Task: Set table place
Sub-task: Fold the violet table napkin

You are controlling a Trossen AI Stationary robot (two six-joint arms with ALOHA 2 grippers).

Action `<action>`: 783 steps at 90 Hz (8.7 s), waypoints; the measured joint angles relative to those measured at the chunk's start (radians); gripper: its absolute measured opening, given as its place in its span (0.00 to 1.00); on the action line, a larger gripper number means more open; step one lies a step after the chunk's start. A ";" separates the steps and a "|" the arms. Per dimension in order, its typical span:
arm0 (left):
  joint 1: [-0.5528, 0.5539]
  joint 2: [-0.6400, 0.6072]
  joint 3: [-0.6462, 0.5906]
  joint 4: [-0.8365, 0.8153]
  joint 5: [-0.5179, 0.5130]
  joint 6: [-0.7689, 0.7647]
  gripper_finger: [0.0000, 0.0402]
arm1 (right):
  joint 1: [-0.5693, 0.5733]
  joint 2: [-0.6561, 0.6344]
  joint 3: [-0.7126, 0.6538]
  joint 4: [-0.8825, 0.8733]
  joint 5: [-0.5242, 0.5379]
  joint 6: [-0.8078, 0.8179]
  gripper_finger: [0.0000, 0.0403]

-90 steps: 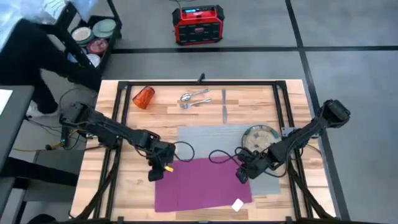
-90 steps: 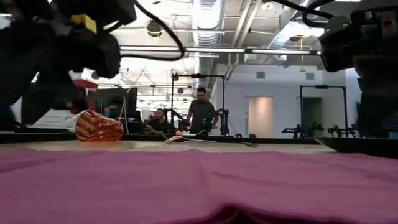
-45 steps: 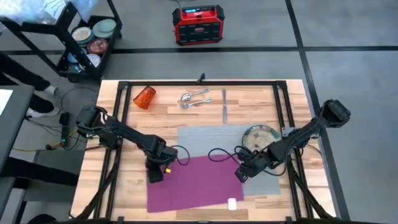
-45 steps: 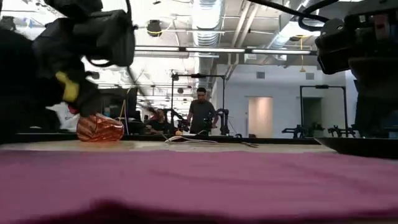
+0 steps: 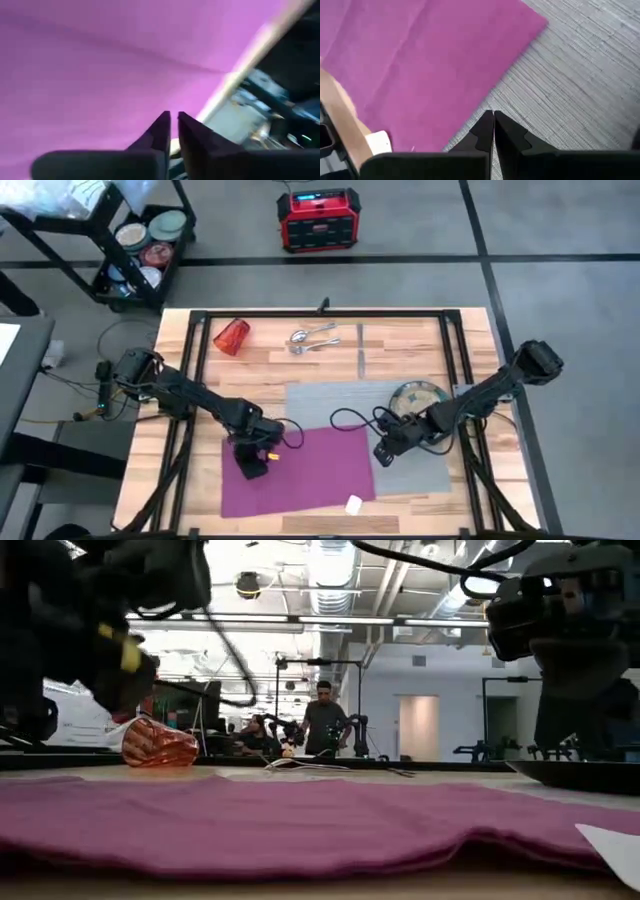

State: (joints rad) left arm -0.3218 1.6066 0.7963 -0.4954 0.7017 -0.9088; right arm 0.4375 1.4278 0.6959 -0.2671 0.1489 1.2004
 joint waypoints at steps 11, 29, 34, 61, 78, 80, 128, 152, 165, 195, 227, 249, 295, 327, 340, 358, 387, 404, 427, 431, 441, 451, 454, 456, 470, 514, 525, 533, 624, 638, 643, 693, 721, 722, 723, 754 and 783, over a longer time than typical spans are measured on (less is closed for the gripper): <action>0.000 0.000 0.000 0.021 0.005 -0.016 0.00 | -0.054 0.000 0.000 0.024 -0.041 -0.088 0.00; 0.000 0.000 0.000 0.022 0.005 -0.015 0.00 | -0.160 0.000 0.000 0.037 -0.138 -0.225 0.00; 0.000 0.000 0.000 0.022 0.004 -0.014 0.00 | -0.186 0.000 0.000 0.041 -0.163 -0.255 0.00; 0.000 -0.001 -0.014 0.012 -0.001 0.000 0.00 | -0.248 0.113 0.000 0.174 -0.353 -0.339 0.00; 0.000 -0.001 -0.050 0.007 -0.004 -0.004 0.00 | -0.236 0.195 0.000 0.208 -0.379 -0.338 0.00; -0.001 -0.001 -0.053 0.007 -0.004 -0.004 0.00 | -0.236 0.199 0.001 0.210 -0.379 -0.340 0.00; -0.040 -0.001 -0.065 0.151 -0.033 -0.086 0.00 | -0.377 0.202 0.000 0.219 -0.351 -0.384 0.00; -0.050 -0.001 -0.065 0.279 -0.027 -0.150 0.00 | -0.507 0.204 -0.001 0.218 -0.345 -0.438 0.00; -0.032 -0.003 -0.064 0.382 -0.025 -0.131 0.00 | -0.555 0.162 -0.001 0.243 -0.389 -0.447 0.00; 0.009 -0.011 -0.065 0.092 -0.061 0.050 0.00 | -0.287 0.091 0.000 0.179 -0.416 -0.377 0.00; 0.001 -0.012 -0.063 -0.063 -0.270 0.088 0.00 | -0.213 0.215 0.000 0.330 -0.414 -0.281 0.00; -0.025 -0.012 -0.064 -0.019 -0.283 0.008 0.00 | -0.275 0.215 0.000 0.292 -0.408 -0.311 0.00; -0.089 -0.009 -0.066 0.176 -0.234 -0.147 0.00 | -0.505 0.214 0.000 0.181 -0.397 -0.433 0.00; -0.083 -0.009 -0.065 0.147 -0.251 -0.150 0.00 | -0.456 0.121 0.000 0.196 -0.381 -0.427 0.00; -0.072 -0.009 -0.065 0.072 -0.264 -0.098 0.00 | -0.374 0.114 0.000 0.191 -0.361 -0.382 0.00; 0.010 -0.011 -0.063 -0.067 -0.268 0.047 0.00 | -0.269 0.114 0.000 0.165 -0.313 -0.307 0.00; 0.218 -0.014 -0.062 -0.120 -0.306 0.261 0.00 | -0.080 0.114 -0.001 -0.028 -0.212 -0.158 0.00; 0.339 -0.013 -0.062 -0.113 -0.314 0.378 0.00 | -0.006 0.112 -0.037 0.003 -0.195 -0.051 0.00; 0.440 -0.007 -0.022 -0.072 -0.363 0.413 0.00 | 0.005 0.108 -0.063 0.085 -0.158 0.017 0.00; 0.443 -0.006 0.000 -0.075 -0.381 0.410 0.00 | -0.001 0.108 -0.062 0.092 -0.154 0.021 0.00; 0.443 -0.006 0.062 -0.071 -0.395 0.419 0.00 | -0.016 0.105 -0.062 0.092 -0.138 0.022 0.00; 0.442 -0.006 0.110 -0.075 -0.391 0.440 0.00 | -0.023 0.105 -0.062 0.094 -0.124 0.022 0.00; 0.442 -0.006 0.123 -0.075 -0.389 0.443 0.00 | -0.027 0.105 -0.062 0.095 -0.122 0.022 0.00; 0.442 -0.007 0.131 -0.074 -0.388 0.444 0.00 | -0.028 0.105 -0.062 0.095 -0.122 0.022 0.00; 0.439 -0.007 0.181 -0.075 -0.381 0.445 0.00 | -0.035 0.104 -0.062 0.096 -0.121 0.006 0.00; 0.339 -0.007 0.271 0.103 -0.531 0.227 0.00 | -0.095 0.080 -0.062 0.085 0.008 -0.050 0.00; 0.268 0.006 0.270 0.110 -0.686 0.109 0.00 | -0.121 0.025 -0.062 0.049 0.042 -0.088 0.00; 0.214 0.020 0.272 0.120 -0.804 0.051 0.00 | -0.165 -0.045 -0.062 -0.025 0.072 -0.102 0.00; 0.207 0.524 1.054 -0.461 -0.827 0.190 0.42 | -0.413 -0.565 -0.063 -0.398 0.038 -0.563 0.35; 0.237 0.524 1.052 -0.487 -0.876 0.128 0.47 | -0.430 -0.563 -0.063 -0.449 0.058 -0.576 0.50; 0.244 0.524 1.052 -0.487 -0.907 0.127 0.44 | -0.442 -0.558 -0.063 -0.457 0.058 -0.585 0.53; 0.138 0.538 1.051 -0.591 -0.988 0.298 0.25 | -0.480 -0.558 -0.160 -0.333 0.104 -0.536 0.57; 0.124 0.538 1.051 -0.583 -0.995 0.353 0.24 | -0.461 -0.529 -0.294 -0.019 0.170 -0.468 0.57; 0.124 0.538 1.051 -0.582 -0.995 0.353 0.24 | -0.463 -0.526 -0.295 -0.016 0.171 -0.467 0.57; 0.124 0.538 1.050 -0.579 -0.995 0.355 0.24 | -0.465 -0.524 -0.296 -0.014 0.172 -0.467 0.57; 0.114 0.539 0.917 -0.443 -1.001 0.395 0.24 | -0.480 -0.461 -0.307 0.018 0.172 -0.475 0.57; 0.115 0.537 0.866 -0.429 -1.032 0.441 0.24 | -0.480 -0.426 -0.307 0.024 0.172 -0.478 0.57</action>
State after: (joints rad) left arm -0.2066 2.1441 1.6628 -0.9240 -0.3303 -0.4679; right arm -0.0422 1.0019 0.3885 -0.2433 0.3210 0.7223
